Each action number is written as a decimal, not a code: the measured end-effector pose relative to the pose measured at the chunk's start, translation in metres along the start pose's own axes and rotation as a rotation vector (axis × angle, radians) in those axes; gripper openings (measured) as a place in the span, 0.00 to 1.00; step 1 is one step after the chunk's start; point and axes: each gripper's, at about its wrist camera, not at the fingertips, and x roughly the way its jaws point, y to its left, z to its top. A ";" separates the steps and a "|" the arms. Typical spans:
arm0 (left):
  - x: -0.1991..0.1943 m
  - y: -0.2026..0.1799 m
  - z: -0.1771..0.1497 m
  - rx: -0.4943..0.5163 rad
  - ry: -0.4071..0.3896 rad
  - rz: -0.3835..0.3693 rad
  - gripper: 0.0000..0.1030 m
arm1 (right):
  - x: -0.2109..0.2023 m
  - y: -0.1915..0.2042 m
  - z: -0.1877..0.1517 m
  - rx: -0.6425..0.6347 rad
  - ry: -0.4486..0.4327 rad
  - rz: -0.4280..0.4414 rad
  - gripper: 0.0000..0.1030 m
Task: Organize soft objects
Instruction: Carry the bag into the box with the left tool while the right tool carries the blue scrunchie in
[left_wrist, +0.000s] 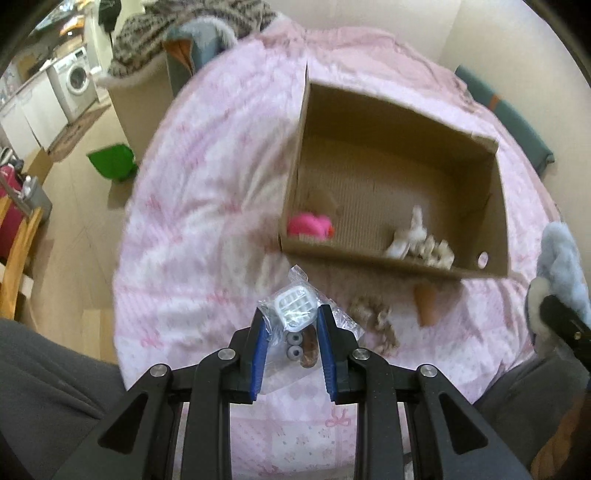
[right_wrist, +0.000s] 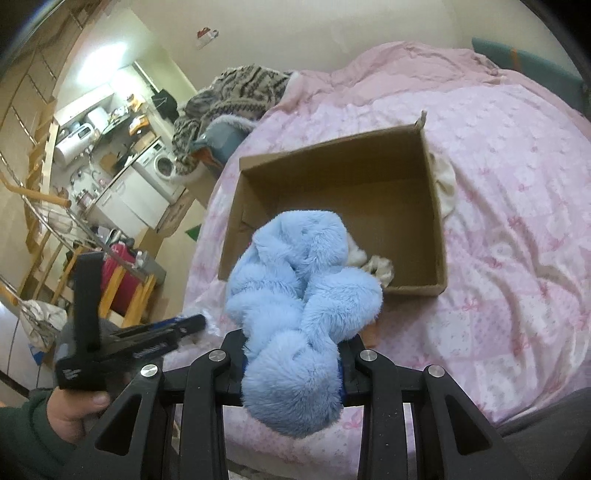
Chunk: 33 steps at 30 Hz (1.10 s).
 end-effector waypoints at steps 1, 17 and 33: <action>-0.005 0.001 0.004 0.004 -0.014 -0.001 0.23 | -0.001 -0.002 0.002 0.006 -0.006 0.000 0.33; -0.023 -0.007 0.074 0.072 -0.138 -0.037 0.23 | 0.000 -0.015 0.060 0.005 -0.075 -0.056 0.33; 0.039 -0.038 0.115 0.122 -0.163 -0.092 0.23 | 0.064 -0.052 0.092 0.075 -0.074 -0.103 0.33</action>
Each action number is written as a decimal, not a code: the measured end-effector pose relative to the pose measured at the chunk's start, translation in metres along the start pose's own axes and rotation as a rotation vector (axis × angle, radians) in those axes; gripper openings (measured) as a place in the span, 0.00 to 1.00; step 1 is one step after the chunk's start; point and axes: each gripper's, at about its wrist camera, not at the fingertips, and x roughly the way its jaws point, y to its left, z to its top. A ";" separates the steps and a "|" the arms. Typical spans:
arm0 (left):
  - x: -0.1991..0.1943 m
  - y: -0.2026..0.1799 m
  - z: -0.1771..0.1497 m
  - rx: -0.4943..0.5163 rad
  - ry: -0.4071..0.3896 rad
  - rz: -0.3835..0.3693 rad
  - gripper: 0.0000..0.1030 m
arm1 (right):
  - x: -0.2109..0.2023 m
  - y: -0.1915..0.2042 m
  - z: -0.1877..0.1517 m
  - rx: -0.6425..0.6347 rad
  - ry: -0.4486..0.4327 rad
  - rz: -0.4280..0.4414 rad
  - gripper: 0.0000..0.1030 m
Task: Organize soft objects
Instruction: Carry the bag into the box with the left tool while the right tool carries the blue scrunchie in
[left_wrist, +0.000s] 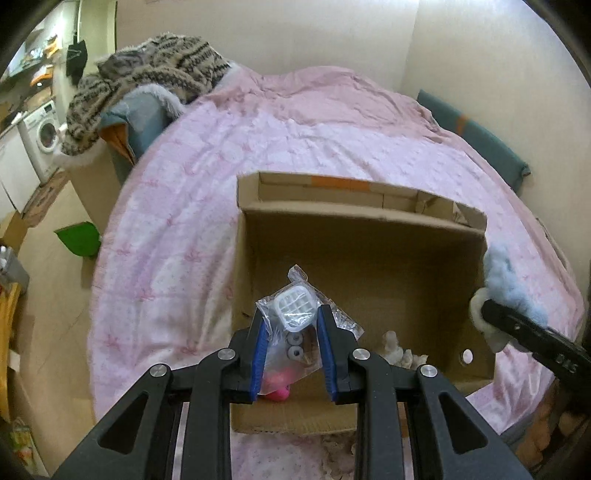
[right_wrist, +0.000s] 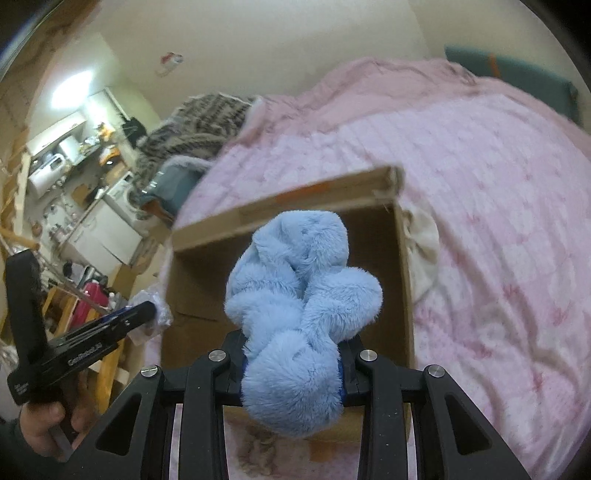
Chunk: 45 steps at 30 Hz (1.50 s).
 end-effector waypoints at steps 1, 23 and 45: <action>0.006 0.001 -0.001 -0.007 0.005 -0.010 0.23 | 0.007 -0.005 -0.002 0.023 0.025 -0.007 0.33; 0.035 -0.008 -0.009 0.004 0.051 -0.056 0.23 | 0.043 0.001 -0.016 -0.070 0.128 -0.076 0.37; 0.034 -0.013 -0.014 0.009 0.065 -0.065 0.45 | 0.051 0.005 -0.018 -0.093 0.159 -0.074 0.42</action>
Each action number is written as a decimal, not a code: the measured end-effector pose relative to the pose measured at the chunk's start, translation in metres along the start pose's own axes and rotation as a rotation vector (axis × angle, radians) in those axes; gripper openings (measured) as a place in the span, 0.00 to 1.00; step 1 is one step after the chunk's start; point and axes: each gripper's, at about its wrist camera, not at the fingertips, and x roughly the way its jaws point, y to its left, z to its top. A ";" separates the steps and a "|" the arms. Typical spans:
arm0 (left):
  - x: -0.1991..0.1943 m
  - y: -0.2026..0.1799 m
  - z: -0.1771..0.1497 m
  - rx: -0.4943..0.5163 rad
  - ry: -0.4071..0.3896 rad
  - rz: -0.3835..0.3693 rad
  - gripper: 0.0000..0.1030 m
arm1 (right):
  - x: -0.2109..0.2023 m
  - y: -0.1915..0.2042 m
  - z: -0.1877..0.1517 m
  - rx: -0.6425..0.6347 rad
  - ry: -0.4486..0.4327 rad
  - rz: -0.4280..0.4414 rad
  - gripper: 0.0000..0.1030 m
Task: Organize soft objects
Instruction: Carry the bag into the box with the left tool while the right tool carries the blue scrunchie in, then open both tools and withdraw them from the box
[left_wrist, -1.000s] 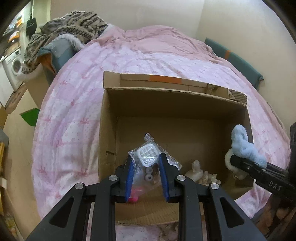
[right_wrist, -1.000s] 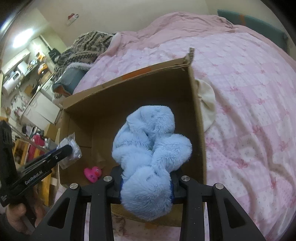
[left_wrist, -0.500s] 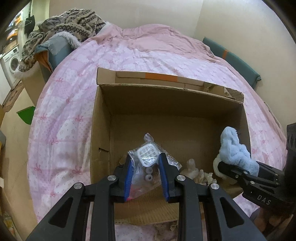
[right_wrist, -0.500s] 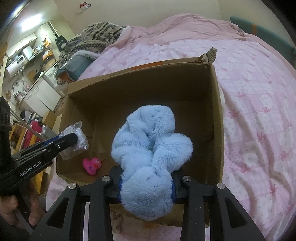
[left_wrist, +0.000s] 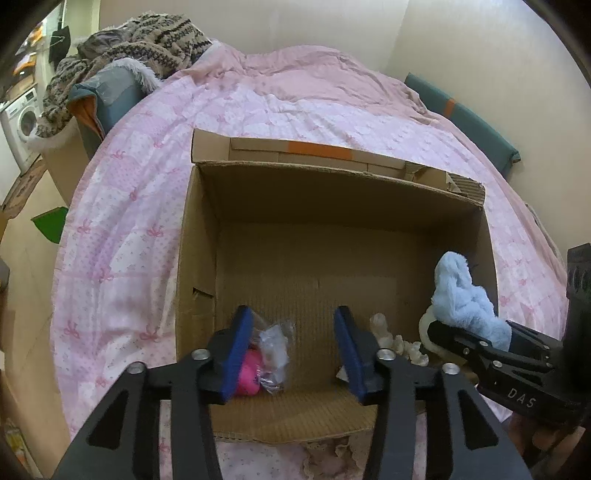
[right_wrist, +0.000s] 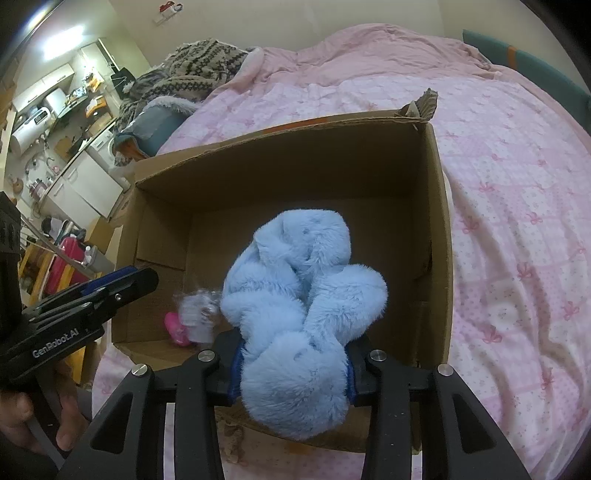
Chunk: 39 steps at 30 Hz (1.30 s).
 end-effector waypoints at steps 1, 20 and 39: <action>0.000 0.000 0.000 0.000 -0.002 0.003 0.49 | 0.000 0.000 0.000 0.001 -0.001 0.003 0.44; -0.012 0.003 0.001 -0.012 -0.037 0.036 0.59 | -0.018 -0.001 0.006 0.000 -0.102 -0.065 0.72; -0.048 0.009 -0.018 -0.024 -0.075 0.058 0.59 | -0.055 0.001 -0.012 0.017 -0.138 -0.084 0.72</action>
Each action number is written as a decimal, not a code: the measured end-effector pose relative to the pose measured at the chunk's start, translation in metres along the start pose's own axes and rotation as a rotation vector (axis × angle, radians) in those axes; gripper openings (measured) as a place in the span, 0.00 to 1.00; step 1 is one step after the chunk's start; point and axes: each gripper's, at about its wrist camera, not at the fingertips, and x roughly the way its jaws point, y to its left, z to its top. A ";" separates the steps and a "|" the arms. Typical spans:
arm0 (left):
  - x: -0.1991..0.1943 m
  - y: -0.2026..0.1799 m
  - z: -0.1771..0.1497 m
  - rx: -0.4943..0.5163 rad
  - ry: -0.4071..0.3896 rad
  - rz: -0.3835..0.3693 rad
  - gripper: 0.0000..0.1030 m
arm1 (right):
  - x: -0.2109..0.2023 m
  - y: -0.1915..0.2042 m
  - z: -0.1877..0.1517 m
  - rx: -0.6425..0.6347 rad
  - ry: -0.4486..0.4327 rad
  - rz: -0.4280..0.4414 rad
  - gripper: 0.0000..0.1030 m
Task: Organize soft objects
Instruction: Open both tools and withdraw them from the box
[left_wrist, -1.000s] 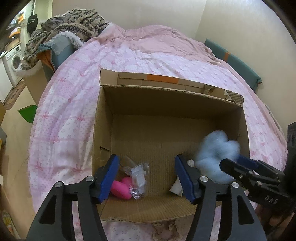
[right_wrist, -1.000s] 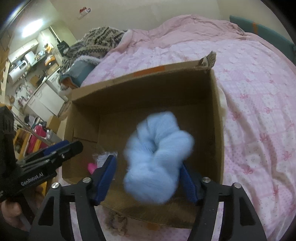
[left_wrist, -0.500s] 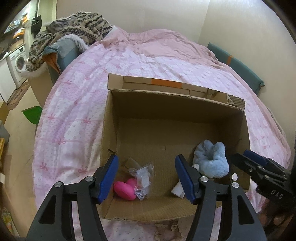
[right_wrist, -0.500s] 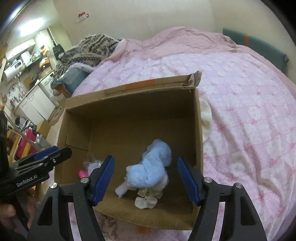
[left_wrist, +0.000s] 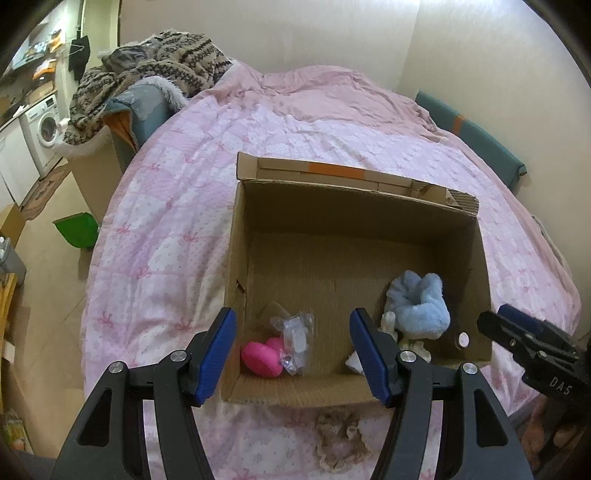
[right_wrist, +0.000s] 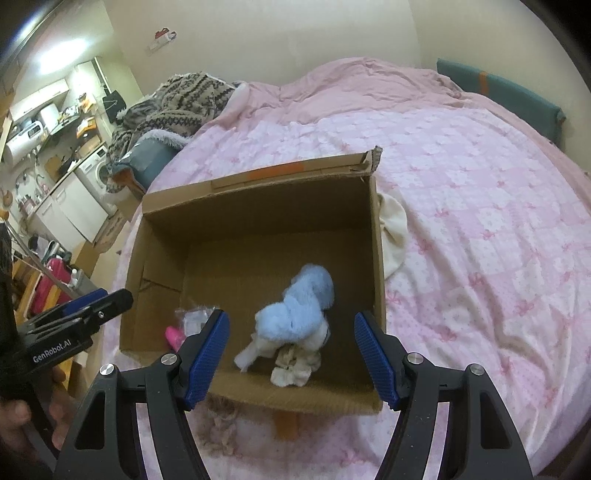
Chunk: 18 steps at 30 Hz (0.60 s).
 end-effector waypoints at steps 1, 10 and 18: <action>-0.002 0.001 -0.002 -0.005 0.000 0.002 0.59 | -0.001 0.000 -0.003 0.006 0.006 0.005 0.72; -0.018 0.006 -0.025 -0.030 0.012 0.009 0.59 | -0.014 0.006 -0.025 0.018 0.032 0.018 0.72; -0.022 0.006 -0.039 -0.029 0.030 0.019 0.59 | -0.020 0.010 -0.043 0.044 0.067 0.028 0.72</action>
